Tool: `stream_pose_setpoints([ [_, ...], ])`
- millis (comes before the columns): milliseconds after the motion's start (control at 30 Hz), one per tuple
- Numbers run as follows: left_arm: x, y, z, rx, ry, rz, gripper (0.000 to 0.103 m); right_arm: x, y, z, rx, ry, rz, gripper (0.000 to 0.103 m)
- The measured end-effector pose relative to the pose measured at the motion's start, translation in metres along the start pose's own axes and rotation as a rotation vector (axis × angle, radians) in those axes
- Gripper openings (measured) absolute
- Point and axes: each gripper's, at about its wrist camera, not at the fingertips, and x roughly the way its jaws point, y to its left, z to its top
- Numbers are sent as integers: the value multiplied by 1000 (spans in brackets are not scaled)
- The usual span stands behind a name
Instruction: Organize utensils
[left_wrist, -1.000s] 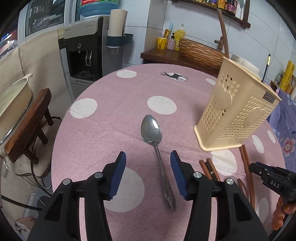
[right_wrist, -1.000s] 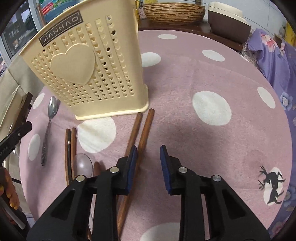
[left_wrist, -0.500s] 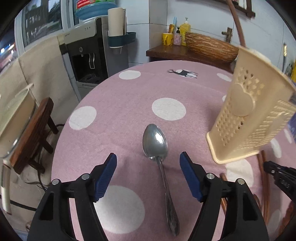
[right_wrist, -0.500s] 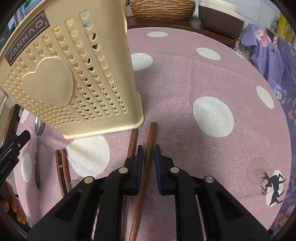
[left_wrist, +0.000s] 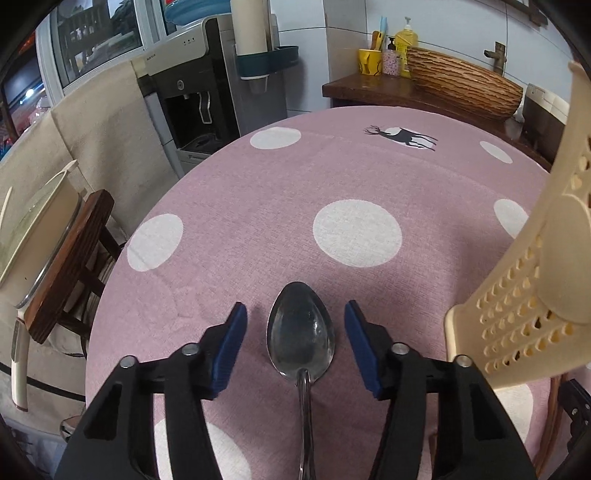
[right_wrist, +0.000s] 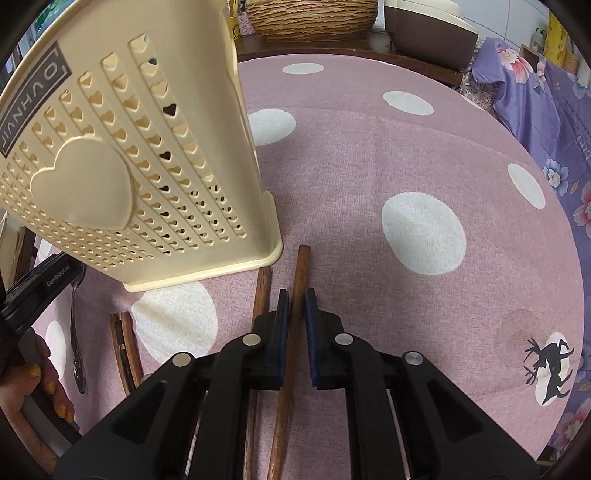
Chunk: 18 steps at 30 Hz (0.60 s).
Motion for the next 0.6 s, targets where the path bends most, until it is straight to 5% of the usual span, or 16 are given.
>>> stream_pose_setpoints([
  [100, 3, -1, 0, -3, 4, -5, 37, 0, 0, 0, 3, -4, 0, 9],
  [400, -11, 10, -2, -43, -28, -66, 37, 0, -8, -1, 39, 2, 47, 8],
  [600, -45, 25, -1, -97, -103, -186, 37, -16, -18, -1, 77, -43, 125, 8],
])
